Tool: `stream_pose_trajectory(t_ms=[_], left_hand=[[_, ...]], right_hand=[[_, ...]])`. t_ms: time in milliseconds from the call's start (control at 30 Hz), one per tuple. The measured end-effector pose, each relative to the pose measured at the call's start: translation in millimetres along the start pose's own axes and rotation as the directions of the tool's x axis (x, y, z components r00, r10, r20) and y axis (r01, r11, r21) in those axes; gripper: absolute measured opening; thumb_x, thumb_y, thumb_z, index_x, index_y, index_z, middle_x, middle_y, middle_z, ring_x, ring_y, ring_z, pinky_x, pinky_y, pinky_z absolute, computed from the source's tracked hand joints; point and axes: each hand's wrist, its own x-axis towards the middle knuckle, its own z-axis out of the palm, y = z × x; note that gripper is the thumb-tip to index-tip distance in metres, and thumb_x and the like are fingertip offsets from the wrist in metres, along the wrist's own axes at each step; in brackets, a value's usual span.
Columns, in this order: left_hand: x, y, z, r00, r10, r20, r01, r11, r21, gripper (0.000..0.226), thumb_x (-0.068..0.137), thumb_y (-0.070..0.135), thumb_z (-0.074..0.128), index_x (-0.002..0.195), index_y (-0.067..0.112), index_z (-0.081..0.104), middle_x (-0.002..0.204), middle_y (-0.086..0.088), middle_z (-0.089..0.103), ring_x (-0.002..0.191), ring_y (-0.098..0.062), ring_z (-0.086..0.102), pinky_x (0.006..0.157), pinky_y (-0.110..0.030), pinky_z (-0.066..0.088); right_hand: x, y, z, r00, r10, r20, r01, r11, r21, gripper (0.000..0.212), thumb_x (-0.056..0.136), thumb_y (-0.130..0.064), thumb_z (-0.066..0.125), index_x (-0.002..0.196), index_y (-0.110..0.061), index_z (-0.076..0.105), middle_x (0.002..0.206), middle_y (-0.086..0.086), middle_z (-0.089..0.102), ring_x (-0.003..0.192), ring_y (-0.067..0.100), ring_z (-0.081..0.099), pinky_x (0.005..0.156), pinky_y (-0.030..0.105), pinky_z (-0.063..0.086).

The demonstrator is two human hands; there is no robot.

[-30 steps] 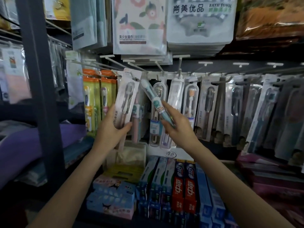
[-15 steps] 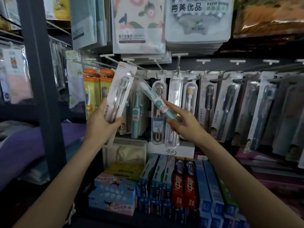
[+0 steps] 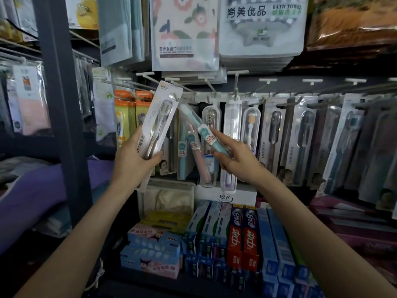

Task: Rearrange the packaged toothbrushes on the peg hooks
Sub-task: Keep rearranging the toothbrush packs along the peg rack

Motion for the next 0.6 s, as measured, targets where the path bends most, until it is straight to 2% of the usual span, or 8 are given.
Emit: stream_pose_trajectory(t_ms=[133, 267, 333, 400, 467, 500, 533, 600], left_hand=[[-1.4, -0.2, 0.6, 1.000, 0.004, 0.022, -0.004, 1.000, -0.013, 0.061, 0.078, 0.010, 0.070, 0.133, 0.011, 0.044, 0.100, 0.007, 0.053, 0.085, -0.011, 0.050, 0.057, -0.001, 0.034], [-6.8, 0.8, 6.1, 0.998, -0.039, 0.056, 0.045, 0.994, -0.102, 0.063, 0.079, 0.021, 0.071, 0.135, 0.014, 0.042, 0.116, 0.003, 0.059, 0.098, -0.012, 0.058, 0.078, -0.022, 0.045], [-12.3, 9.5, 10.7, 0.993, -0.055, 0.101, 0.078, 0.968, -0.237, 0.057, 0.083, 0.018, 0.066, 0.133, 0.019, 0.041, 0.109, 0.011, 0.057, 0.091, 0.008, 0.056, 0.075, -0.009, 0.044], [-19.0, 18.4, 16.3, 0.981, -0.114, 0.157, 0.166, 0.911, -0.377, 0.054, 0.087, 0.017, 0.059, 0.134, 0.024, 0.034, 0.116, 0.021, 0.046, 0.101, 0.022, 0.044, 0.086, -0.003, 0.036], [-22.7, 20.4, 23.1, 0.958, -0.194, 0.212, 0.275, 0.833, -0.480, 0.057, 0.087, 0.024, 0.058, 0.138, 0.022, 0.035, 0.130, 0.018, 0.038, 0.120, 0.007, 0.037, 0.099, -0.018, 0.033], [-22.9, 20.8, 26.2, 0.947, -0.218, 0.236, 0.314, 0.782, -0.538, 0.051, 0.086, 0.023, 0.059, 0.134, 0.021, 0.041, 0.131, 0.014, 0.046, 0.120, -0.002, 0.043, 0.097, -0.022, 0.038], [-22.4, 22.7, 28.6, 0.937, -0.244, 0.249, 0.347, 0.718, -0.604, 0.043, 0.087, 0.020, 0.059, 0.128, 0.019, 0.048, 0.121, 0.008, 0.057, 0.113, -0.007, 0.052, 0.091, -0.023, 0.042], [-19.1, 26.8, 33.8, 0.919, -0.314, 0.240, 0.390, 0.626, -0.675, 0.034, 0.088, 0.014, 0.059, 0.121, 0.017, 0.052, 0.107, 0.002, 0.063, 0.102, -0.013, 0.059, 0.084, -0.025, 0.045]], right_hand=[[-3.9, -1.0, 2.0, 1.000, -0.007, 0.004, 0.007, 0.997, -0.076, 0.060, 0.093, -0.010, 0.050, 0.145, -0.024, 0.024, 0.106, -0.003, 0.049, 0.068, -0.006, 0.043, 0.059, 0.007, 0.036], [-9.4, -0.2, 14.7, 0.999, -0.033, 0.014, 0.034, 0.990, -0.138, 0.064, 0.092, -0.013, 0.054, 0.146, -0.022, 0.022, 0.105, -0.001, 0.048, 0.078, 0.007, 0.050, 0.070, 0.017, 0.043], [-11.4, -0.3, 18.0, 0.999, -0.040, 0.026, 0.044, 0.984, -0.174, 0.062, 0.091, -0.016, 0.055, 0.145, -0.019, 0.025, 0.111, 0.001, 0.045, 0.086, 0.007, 0.049, 0.079, 0.019, 0.045], [-10.2, -5.1, 19.3, 0.999, -0.039, -0.029, 0.035, 0.990, -0.134, 0.054, 0.092, -0.018, 0.053, 0.142, -0.015, 0.032, 0.110, 0.001, 0.044, 0.086, 0.004, 0.048, 0.081, 0.013, 0.046], [-5.5, -15.2, 20.6, 0.996, -0.055, -0.074, 0.052, 0.998, -0.035, 0.045, 0.094, -0.014, 0.050, 0.137, -0.012, 0.039, 0.107, -0.001, 0.047, 0.085, 0.000, 0.048, 0.073, 0.003, 0.042], [-2.4, -21.0, 22.1, 0.994, -0.075, -0.075, 0.075, 0.997, -0.006, 0.042, 0.094, -0.012, 0.049, 0.135, -0.011, 0.042, 0.105, -0.001, 0.050, 0.086, -0.001, 0.050, 0.072, 0.001, 0.041], [1.0, -25.8, 24.1, 0.993, -0.097, -0.070, 0.097, 0.995, 0.001, 0.040, 0.094, -0.010, 0.048, 0.134, -0.011, 0.043, 0.104, -0.001, 0.052, 0.088, 0.003, 0.051, 0.072, 0.001, 0.040], [5.9, -32.1, 27.1, 0.991, -0.119, -0.069, 0.119, 0.993, -0.003, 0.038, 0.094, -0.008, 0.047, 0.132, -0.011, 0.045, 0.105, 0.000, 0.054, 0.093, 0.008, 0.052, 0.073, 0.001, 0.040]])
